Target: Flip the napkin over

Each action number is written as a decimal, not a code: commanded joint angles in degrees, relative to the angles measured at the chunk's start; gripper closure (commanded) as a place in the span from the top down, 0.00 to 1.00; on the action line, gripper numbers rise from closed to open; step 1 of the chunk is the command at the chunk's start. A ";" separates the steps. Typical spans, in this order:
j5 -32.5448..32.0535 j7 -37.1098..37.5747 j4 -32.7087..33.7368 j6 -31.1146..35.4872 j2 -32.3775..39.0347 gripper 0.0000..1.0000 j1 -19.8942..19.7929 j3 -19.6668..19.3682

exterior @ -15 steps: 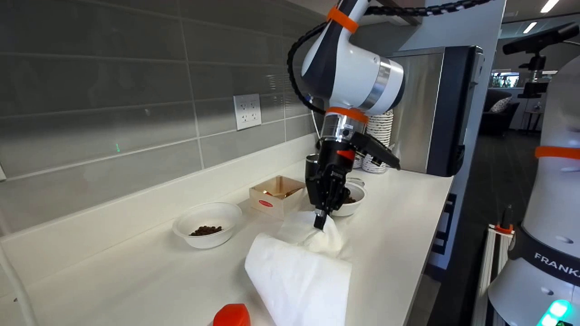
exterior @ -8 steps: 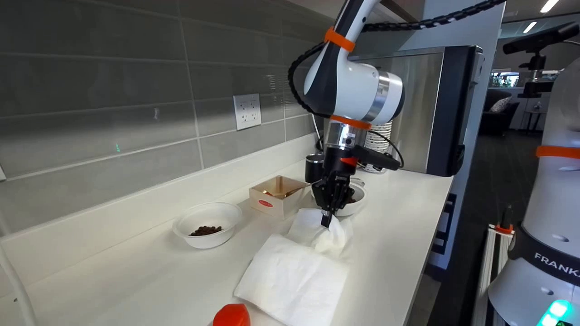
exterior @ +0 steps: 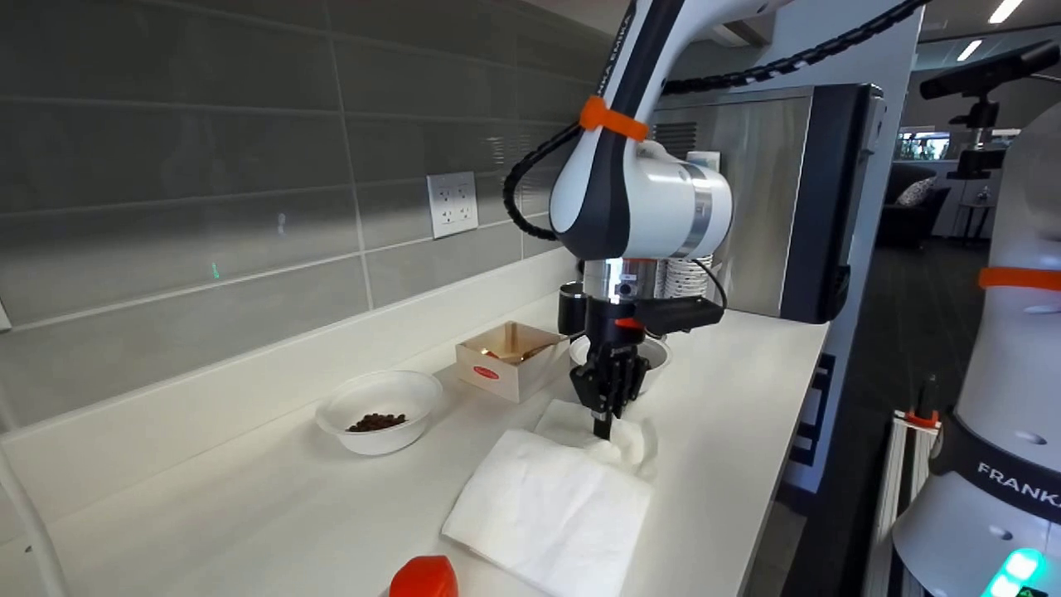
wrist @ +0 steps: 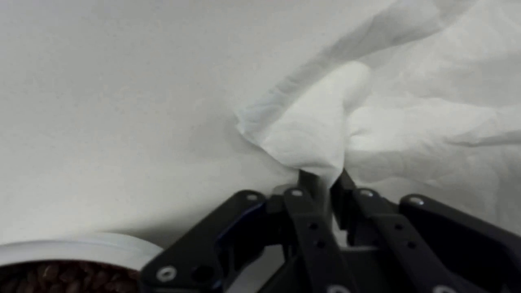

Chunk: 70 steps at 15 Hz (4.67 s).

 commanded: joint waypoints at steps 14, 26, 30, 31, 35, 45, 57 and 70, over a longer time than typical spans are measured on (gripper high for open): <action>-51.47 49.80 1.56 -18.00 -15.94 1.00 10.18 -0.92; -22.70 36.97 1.70 -39.80 -30.24 0.99 10.65 13.53; -22.88 35.39 1.54 -34.61 -25.83 1.00 8.36 13.58; -22.84 34.73 1.42 -32.94 -24.46 1.00 7.91 13.41; -22.57 32.08 0.96 -25.28 -17.66 1.00 6.54 12.92; -23.24 29.76 0.67 -12.53 -0.17 1.00 4.74 13.19; -23.62 30.61 1.18 -12.55 -0.96 1.00 3.64 13.50; -25.51 36.73 0.59 -23.21 -19.17 1.00 4.24 14.74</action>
